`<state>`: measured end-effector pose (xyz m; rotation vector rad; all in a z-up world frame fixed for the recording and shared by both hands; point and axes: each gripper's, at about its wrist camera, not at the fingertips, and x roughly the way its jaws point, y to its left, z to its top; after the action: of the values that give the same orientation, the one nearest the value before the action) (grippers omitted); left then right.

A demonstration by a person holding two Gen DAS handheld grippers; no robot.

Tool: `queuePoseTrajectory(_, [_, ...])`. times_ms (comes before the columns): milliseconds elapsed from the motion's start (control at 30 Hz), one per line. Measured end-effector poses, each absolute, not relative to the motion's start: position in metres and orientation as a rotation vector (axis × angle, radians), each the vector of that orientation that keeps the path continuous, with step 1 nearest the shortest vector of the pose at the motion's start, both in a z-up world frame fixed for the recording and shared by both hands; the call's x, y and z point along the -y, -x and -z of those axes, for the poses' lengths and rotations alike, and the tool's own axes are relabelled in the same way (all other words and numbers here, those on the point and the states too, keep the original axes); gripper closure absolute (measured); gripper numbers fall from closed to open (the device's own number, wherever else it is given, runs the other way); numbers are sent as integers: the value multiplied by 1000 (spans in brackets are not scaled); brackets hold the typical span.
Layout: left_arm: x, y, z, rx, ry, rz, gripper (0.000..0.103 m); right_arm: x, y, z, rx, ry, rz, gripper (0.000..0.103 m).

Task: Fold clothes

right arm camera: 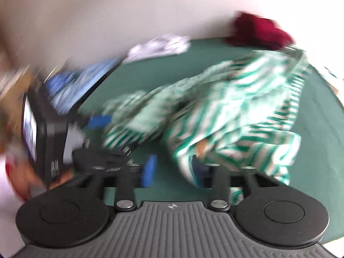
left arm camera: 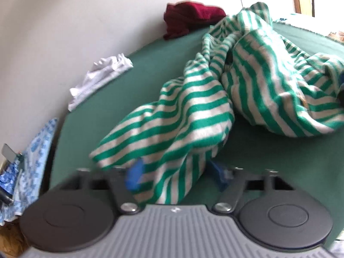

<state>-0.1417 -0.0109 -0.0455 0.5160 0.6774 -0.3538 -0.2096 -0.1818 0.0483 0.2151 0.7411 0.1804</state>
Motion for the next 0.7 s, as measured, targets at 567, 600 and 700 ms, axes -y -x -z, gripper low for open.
queuePoseTrajectory(567, [-194, 161, -129, -531, -55, -193, 86, 160, 201, -42, -671, -80, -143, 28])
queuePoseTrajectory(600, [-202, 163, -130, -538, -46, -213, 85, 153, 197, -41, -672, -44, -171, 28])
queuePoseTrajectory(700, [-220, 167, -122, -584, -34, -259, 83, 131, 183, -23, -705, 92, -215, 26])
